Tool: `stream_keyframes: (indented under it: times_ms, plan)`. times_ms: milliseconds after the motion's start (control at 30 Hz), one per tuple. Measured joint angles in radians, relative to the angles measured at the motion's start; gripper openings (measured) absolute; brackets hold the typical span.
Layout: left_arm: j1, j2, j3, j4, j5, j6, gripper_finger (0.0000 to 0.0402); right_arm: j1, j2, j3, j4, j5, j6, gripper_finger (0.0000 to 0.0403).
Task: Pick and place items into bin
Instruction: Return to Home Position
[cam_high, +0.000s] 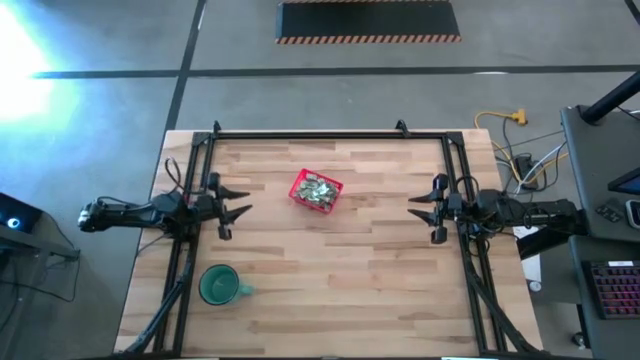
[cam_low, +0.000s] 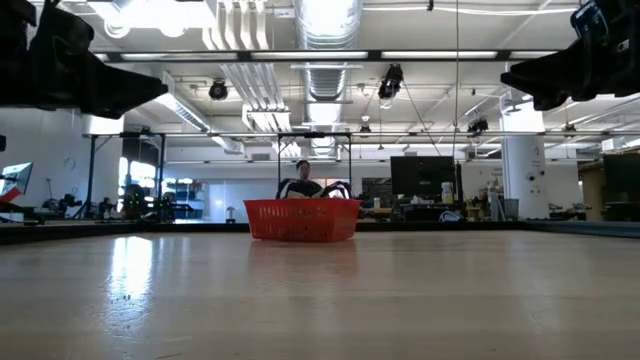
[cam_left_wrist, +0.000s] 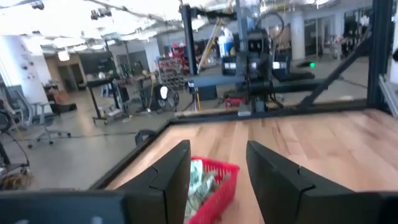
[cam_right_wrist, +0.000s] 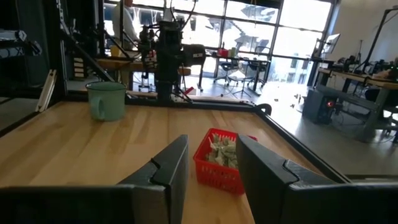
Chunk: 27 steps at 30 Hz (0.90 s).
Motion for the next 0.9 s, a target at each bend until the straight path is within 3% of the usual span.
stream_keyframes:
  times_ms: [900]
  plan:
    - [0.000, 0.021, -0.002, -0.024, -0.002, -0.010, 0.0141, 0.000, 0.007, -0.006, -0.094, -0.009, 0.051, 0.0123]
